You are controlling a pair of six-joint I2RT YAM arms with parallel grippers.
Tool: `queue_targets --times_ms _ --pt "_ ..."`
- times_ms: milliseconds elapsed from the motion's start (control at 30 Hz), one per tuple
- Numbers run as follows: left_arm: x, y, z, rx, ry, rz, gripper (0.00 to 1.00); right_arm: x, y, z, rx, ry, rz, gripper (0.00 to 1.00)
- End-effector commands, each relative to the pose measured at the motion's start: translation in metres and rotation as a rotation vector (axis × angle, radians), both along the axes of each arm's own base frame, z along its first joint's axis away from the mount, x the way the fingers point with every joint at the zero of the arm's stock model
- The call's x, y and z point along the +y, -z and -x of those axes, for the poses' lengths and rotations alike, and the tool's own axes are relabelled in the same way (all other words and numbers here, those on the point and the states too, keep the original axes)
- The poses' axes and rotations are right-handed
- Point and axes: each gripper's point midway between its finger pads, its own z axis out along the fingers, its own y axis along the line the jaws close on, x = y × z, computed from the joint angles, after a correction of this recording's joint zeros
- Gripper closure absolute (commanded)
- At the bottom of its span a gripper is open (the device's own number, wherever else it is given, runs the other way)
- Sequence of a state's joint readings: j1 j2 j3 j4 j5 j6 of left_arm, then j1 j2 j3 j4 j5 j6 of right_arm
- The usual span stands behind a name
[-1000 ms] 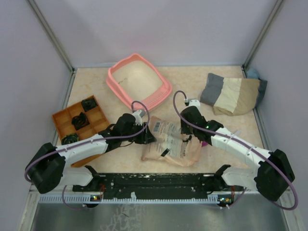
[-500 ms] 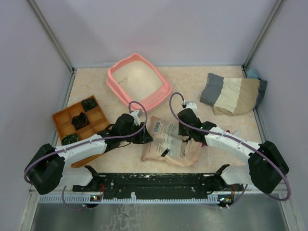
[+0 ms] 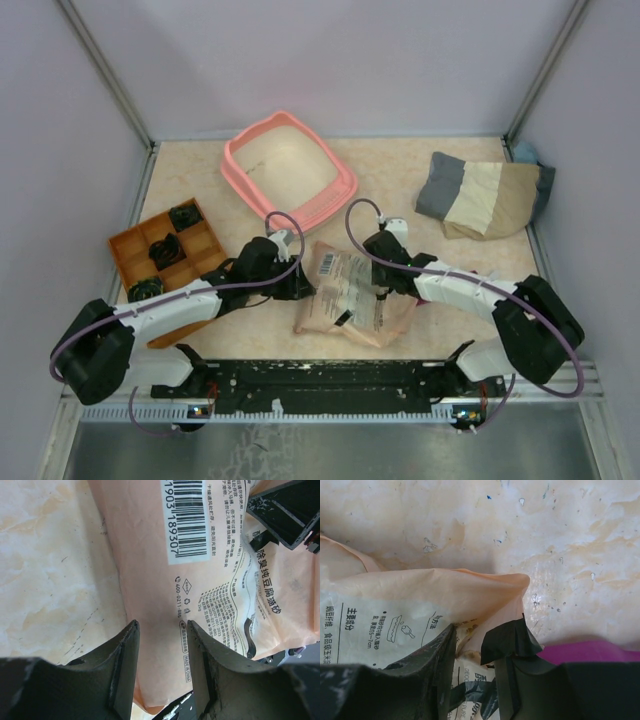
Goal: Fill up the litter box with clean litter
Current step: Open the cat litter bag at the center of the board.
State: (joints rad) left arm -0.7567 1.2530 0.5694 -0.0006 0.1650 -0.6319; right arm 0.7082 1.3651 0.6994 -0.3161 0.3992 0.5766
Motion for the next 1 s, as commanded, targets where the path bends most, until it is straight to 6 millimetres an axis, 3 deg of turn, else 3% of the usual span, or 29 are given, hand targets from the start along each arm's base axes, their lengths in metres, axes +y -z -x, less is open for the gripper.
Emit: queue_targets --times_ms 0,100,200,400,500,667,867,967 --pt "0.004 0.002 0.000 0.007 -0.019 -0.010 0.51 0.009 0.001 -0.011 -0.048 -0.008 -0.094 0.64" --pt "0.007 0.002 -0.001 0.007 -0.024 -0.027 0.51 0.015 -0.005 -0.011 -0.066 -0.033 -0.155 0.74" --pt "0.015 -0.008 -0.009 -0.040 -0.044 -0.069 0.51 0.017 -0.021 -0.012 -0.109 -0.059 -0.190 0.99" --pt "0.017 -0.052 -0.013 -0.167 0.005 -0.084 0.50 0.023 -0.062 -0.005 -0.172 -0.122 -0.276 1.00" --pt "0.008 -0.057 -0.003 -0.158 0.045 -0.066 0.48 0.036 -0.079 0.005 -0.176 -0.183 -0.370 1.00" --pt "0.014 -0.046 -0.003 -0.141 0.028 -0.104 0.45 0.061 -0.104 0.017 -0.152 -0.267 -0.600 1.00" --pt "0.021 -0.028 -0.010 -0.108 -0.012 -0.163 0.41 0.056 -0.142 0.008 -0.201 -0.262 -0.728 1.00" --pt "0.019 -0.025 -0.014 -0.080 -0.013 -0.140 0.40 0.062 -0.151 0.012 -0.187 -0.305 -0.790 1.00"
